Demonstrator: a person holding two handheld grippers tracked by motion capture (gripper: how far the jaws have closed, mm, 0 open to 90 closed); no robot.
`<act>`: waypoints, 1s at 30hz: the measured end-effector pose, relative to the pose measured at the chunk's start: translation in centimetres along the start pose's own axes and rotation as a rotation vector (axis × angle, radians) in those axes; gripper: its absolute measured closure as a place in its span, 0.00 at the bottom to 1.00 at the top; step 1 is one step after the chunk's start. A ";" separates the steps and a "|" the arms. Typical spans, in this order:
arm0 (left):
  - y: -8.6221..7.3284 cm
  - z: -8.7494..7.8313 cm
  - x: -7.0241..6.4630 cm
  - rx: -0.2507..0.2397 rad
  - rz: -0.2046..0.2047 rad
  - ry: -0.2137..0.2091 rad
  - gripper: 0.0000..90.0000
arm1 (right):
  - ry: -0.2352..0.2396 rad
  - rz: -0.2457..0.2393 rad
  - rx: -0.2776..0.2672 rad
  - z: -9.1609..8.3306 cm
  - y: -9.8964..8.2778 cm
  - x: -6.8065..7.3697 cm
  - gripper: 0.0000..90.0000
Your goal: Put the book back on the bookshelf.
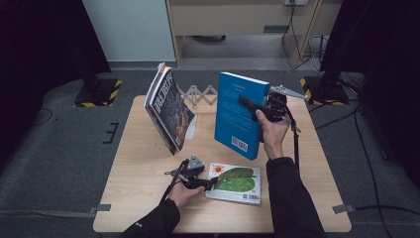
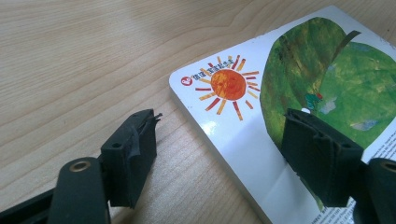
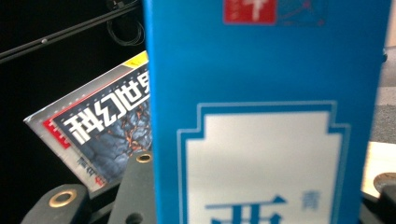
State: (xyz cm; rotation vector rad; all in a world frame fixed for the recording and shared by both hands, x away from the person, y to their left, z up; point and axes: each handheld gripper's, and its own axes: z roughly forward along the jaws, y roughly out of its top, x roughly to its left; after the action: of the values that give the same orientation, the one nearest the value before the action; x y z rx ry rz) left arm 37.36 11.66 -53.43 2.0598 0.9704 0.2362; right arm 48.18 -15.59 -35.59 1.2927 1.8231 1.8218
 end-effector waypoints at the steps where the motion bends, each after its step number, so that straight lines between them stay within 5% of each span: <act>1: 0.0 0.0 0.0 -0.001 0.000 0.000 0.28 | -0.003 0.002 -0.002 0.2 0.0 0.0 0.69; 30: -0.2 -0.1 -0.1 -0.009 0.002 -0.005 0.28 | -0.093 -0.069 -0.023 9.2 -1.1 0.5 0.69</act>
State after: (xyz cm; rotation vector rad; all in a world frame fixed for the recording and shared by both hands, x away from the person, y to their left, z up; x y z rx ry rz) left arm 37.14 11.75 -53.52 2.0525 0.9632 0.2362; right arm 54.08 -8.89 -38.03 1.2680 1.7700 1.7127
